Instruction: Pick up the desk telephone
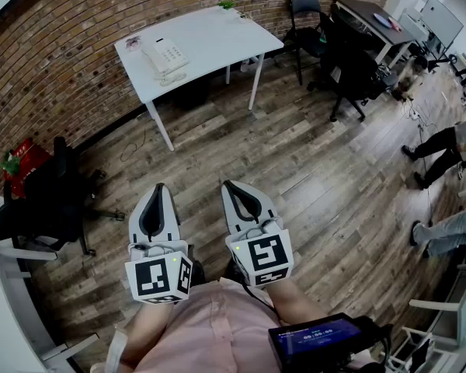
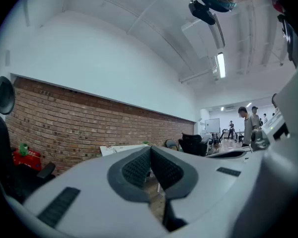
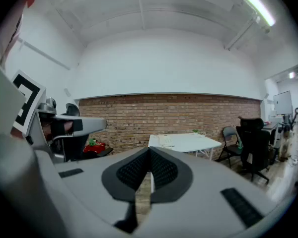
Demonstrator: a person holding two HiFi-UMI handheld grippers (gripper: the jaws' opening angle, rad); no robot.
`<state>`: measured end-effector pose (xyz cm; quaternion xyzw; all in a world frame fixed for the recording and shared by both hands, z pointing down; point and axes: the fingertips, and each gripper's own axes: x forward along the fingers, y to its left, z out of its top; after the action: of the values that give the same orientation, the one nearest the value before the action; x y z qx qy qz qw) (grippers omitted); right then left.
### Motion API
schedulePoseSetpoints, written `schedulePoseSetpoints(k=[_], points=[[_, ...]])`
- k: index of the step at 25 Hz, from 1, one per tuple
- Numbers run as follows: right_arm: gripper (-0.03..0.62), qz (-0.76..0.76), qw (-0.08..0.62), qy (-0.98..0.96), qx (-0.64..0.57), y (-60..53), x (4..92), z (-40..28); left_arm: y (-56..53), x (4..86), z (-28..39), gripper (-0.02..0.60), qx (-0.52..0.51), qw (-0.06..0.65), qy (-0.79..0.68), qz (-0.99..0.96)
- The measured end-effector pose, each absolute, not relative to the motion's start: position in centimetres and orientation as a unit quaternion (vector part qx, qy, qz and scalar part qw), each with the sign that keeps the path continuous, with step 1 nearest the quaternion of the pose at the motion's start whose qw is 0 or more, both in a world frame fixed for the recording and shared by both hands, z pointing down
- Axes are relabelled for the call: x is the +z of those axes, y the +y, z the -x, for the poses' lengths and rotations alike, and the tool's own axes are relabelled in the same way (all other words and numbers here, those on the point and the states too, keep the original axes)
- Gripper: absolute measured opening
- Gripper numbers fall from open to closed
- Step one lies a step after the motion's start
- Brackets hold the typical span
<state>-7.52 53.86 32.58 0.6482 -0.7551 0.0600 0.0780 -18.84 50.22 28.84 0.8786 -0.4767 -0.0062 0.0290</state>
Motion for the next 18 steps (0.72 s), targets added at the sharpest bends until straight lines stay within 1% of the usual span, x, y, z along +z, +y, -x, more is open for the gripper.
schedulePoseSetpoints(k=[8, 13, 14, 15, 16, 17, 18], points=[[-0.005, -0.640, 0.077, -0.762, 0.063, 54.8, 32.6, 5.5, 51.3, 29.6, 17.0, 0.011, 0.007, 0.036, -0.482, -0.875], [-0.002, -0.647, 0.069, -0.758, 0.045, 54.4, 31.9, 3.0, 51.4, 29.7, 16.0, 0.012, 0.006, 0.032, -0.504, -0.863], [0.038, -0.646, 0.071, -0.759, 0.047, 54.1, 32.1, 2.6, 51.3, 29.9, 15.9, 0.012, 0.006, 0.035, -0.510, -0.859], [0.178, -0.643, 0.074, -0.761, 0.052, 53.9, 32.4, 2.4, 51.1, 30.1, 15.9, 0.041, 0.007, 0.041, -0.514, -0.857], [0.217, -0.640, 0.076, -0.762, 0.058, 53.8, 32.7, 2.2, 51.0, 30.4, 15.8, 0.142, 0.009, 0.046, -0.516, -0.855], [0.205, -0.640, 0.078, -0.762, 0.061, 53.8, 32.9, 1.9, 50.8, 30.4, 15.7, 0.179, 0.009, 0.049, -0.518, -0.854], [0.201, -0.642, 0.079, -0.760, 0.061, 53.7, 33.0, 1.5, 50.6, 30.3, 15.6, 0.181, 0.007, 0.049, -0.520, -0.853]])
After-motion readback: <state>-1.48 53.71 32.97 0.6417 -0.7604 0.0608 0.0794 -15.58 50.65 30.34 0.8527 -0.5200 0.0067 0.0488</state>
